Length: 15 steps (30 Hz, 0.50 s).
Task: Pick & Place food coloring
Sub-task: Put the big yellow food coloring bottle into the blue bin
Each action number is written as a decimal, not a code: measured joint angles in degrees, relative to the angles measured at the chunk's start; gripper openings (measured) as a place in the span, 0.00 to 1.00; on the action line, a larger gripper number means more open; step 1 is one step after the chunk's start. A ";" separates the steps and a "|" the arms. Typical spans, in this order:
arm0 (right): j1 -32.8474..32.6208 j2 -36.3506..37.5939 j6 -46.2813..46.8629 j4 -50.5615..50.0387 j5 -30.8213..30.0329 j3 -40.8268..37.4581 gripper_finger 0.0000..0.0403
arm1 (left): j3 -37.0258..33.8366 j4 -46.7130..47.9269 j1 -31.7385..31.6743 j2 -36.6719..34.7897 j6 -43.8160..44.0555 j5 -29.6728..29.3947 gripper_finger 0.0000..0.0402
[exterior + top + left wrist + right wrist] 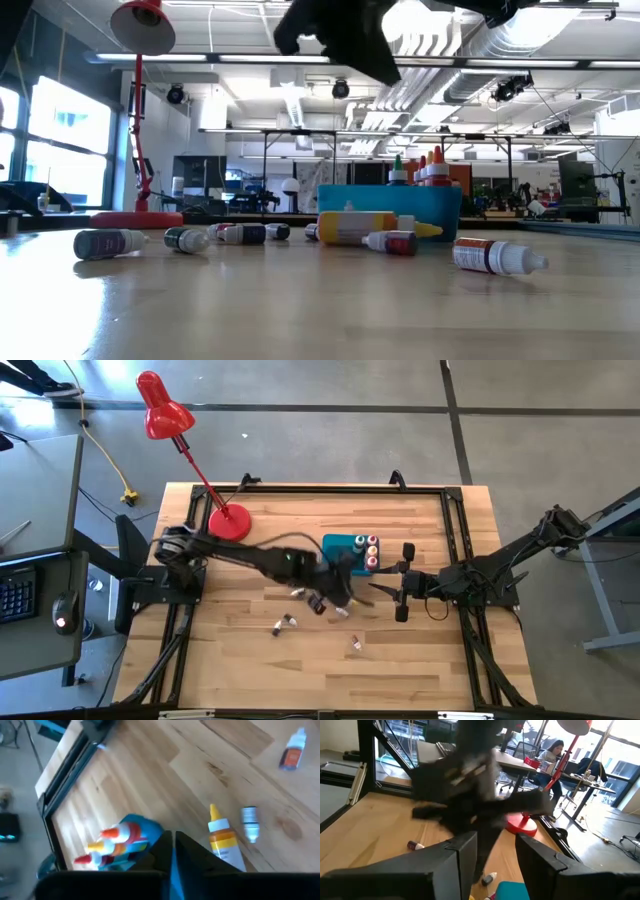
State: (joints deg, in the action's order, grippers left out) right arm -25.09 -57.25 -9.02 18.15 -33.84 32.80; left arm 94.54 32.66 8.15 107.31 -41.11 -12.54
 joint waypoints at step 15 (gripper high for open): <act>0.01 0.02 0.00 -0.04 -0.01 0.00 0.32 | -2.05 15.97 -7.96 -6.36 20.29 14.44 0.15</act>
State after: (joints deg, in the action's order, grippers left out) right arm -25.08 -57.23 -9.02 18.11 -33.85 32.80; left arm 92.48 48.63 0.19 100.96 -20.82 1.91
